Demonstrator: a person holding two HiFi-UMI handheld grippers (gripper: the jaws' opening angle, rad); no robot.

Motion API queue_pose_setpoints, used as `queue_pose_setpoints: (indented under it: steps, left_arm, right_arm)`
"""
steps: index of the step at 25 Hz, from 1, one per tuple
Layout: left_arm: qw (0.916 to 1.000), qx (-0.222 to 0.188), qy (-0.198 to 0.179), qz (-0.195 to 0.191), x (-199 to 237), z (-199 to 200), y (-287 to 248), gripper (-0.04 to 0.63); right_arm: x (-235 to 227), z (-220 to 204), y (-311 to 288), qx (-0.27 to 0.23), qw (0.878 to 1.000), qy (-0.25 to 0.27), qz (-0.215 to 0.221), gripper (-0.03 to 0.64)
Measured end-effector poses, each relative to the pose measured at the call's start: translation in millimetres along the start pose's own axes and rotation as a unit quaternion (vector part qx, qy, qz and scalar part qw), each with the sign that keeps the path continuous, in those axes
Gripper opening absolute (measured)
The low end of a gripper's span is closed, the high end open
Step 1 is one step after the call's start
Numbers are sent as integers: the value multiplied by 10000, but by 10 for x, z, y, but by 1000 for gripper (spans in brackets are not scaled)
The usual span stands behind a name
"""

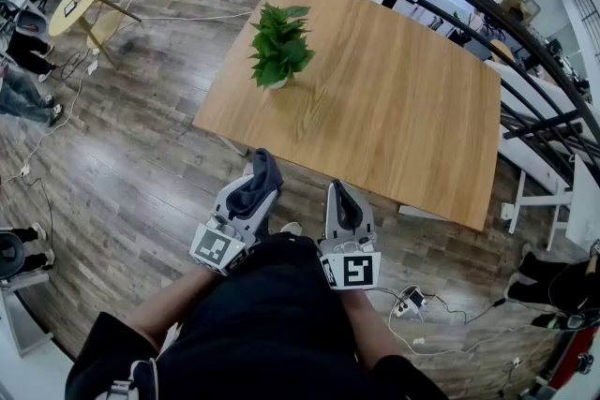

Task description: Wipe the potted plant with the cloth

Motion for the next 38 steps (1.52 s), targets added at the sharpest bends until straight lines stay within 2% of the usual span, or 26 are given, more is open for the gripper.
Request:
queue_pose_setpoints:
  steps: [6,11,15,22,30,38]
  left_arm:
    - [9999,-10,-145,57,102,56,-10,173]
    - [9998,104,-33,191,317,60,-2,173]
    - [9996,184,51,228,572,122,-63,173]
    - [9997,105,129,202,1066,361,-301,173]
    - [10000,14,56,21,1437,639,-607,173]
    - [9994,-137,171,284,2107,901,-709,173]
  right_arm:
    - [103,-34,-63,-27,9998,-57,161,18]
    - [199,-141,-205,118,9985,-405,345,18]
    - [201,-155,-368,148,9982,-485,309,20]
    - [198,-90,-908,1,9991,-254,335,20]
    - [88,2,-1656,81,10000,41,41,20]
    - [179,134,-2127,-139,9992,136,345,21]
Point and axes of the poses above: the fingertips, and each gripper's own axes: y backward along the fingers, x to its left, z out of its top, the point moved 1 cm from there along y, backward along the fingers, and after that the axes turned 10 degrees about y, right-handed, at the moved point
